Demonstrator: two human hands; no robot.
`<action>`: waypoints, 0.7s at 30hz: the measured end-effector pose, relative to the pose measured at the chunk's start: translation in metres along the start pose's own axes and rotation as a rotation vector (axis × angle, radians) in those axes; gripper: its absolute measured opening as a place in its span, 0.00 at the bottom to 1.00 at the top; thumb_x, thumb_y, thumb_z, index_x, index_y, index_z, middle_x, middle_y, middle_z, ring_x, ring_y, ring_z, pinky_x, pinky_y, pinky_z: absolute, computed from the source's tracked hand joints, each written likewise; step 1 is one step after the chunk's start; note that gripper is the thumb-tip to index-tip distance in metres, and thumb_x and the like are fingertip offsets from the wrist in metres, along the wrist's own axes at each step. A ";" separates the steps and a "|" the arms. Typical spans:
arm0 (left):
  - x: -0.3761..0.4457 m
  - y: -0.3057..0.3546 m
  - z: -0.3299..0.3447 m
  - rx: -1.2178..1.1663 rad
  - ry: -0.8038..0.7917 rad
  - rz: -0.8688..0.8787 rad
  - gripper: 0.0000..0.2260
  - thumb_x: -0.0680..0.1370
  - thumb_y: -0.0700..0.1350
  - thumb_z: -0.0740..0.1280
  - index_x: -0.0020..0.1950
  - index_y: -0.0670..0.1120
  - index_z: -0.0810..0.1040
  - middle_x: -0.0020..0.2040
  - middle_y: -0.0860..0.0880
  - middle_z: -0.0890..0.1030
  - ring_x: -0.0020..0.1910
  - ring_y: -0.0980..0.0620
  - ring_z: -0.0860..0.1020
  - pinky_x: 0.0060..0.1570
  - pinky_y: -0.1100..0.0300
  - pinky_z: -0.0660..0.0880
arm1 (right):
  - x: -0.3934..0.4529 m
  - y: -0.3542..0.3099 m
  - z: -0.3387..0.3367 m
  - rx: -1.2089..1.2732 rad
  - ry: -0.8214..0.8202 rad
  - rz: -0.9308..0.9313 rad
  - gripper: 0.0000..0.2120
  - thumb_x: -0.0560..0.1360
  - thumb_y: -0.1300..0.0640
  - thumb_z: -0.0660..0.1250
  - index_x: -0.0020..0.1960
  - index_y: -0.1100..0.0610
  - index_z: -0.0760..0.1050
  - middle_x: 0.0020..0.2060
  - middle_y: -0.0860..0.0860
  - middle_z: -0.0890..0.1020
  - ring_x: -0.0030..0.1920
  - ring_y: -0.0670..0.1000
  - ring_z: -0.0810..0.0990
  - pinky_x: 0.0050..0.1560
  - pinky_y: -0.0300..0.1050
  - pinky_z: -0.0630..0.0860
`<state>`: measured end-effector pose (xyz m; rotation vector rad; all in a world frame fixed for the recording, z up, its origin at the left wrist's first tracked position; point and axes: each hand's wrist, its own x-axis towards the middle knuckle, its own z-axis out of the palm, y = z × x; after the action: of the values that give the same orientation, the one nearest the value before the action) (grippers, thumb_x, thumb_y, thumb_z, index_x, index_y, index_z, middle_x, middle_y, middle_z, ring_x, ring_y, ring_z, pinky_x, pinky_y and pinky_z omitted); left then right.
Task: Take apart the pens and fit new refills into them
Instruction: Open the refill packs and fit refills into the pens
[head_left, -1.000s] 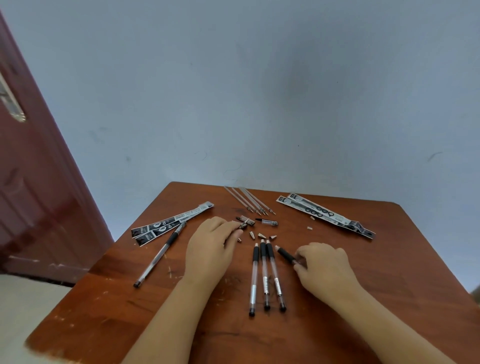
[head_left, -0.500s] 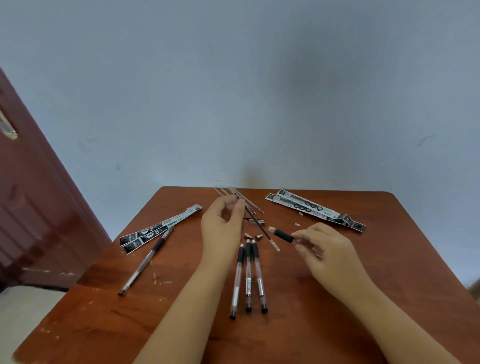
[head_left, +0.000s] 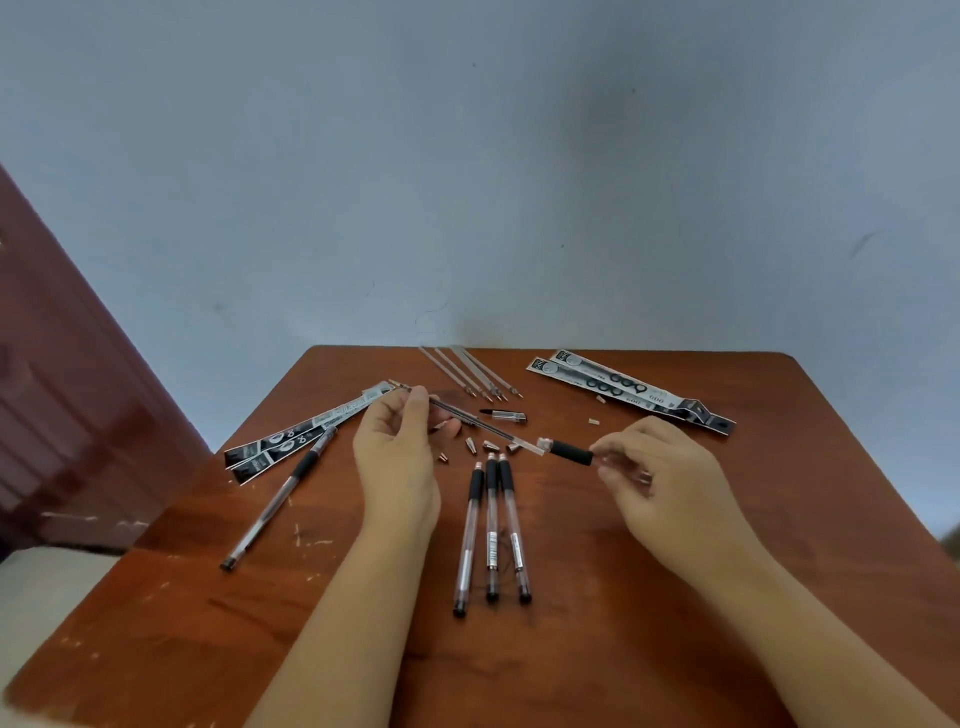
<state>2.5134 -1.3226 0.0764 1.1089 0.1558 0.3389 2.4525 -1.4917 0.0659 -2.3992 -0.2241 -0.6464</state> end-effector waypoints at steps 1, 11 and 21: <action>0.000 0.001 0.000 -0.011 0.002 0.007 0.09 0.78 0.37 0.60 0.37 0.44 0.72 0.33 0.48 0.73 0.25 0.60 0.75 0.28 0.70 0.75 | 0.000 0.000 0.000 -0.007 -0.002 0.008 0.07 0.67 0.68 0.70 0.43 0.60 0.80 0.36 0.48 0.74 0.36 0.46 0.74 0.37 0.31 0.68; 0.000 0.002 -0.002 0.033 -0.009 0.071 0.09 0.78 0.37 0.60 0.38 0.44 0.72 0.34 0.49 0.74 0.25 0.62 0.76 0.33 0.68 0.75 | 0.001 0.000 0.000 -0.021 -0.054 0.058 0.07 0.69 0.66 0.68 0.46 0.59 0.80 0.38 0.47 0.74 0.37 0.40 0.71 0.36 0.27 0.67; 0.000 0.000 -0.002 0.020 -0.009 0.074 0.09 0.78 0.37 0.60 0.38 0.45 0.72 0.28 0.52 0.76 0.25 0.61 0.76 0.31 0.69 0.75 | 0.000 0.000 0.001 -0.014 -0.071 0.040 0.07 0.69 0.66 0.68 0.46 0.59 0.80 0.38 0.45 0.73 0.38 0.37 0.70 0.37 0.25 0.65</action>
<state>2.5125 -1.3204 0.0757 1.1378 0.1106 0.3986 2.4530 -1.4911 0.0653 -2.4357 -0.2012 -0.5466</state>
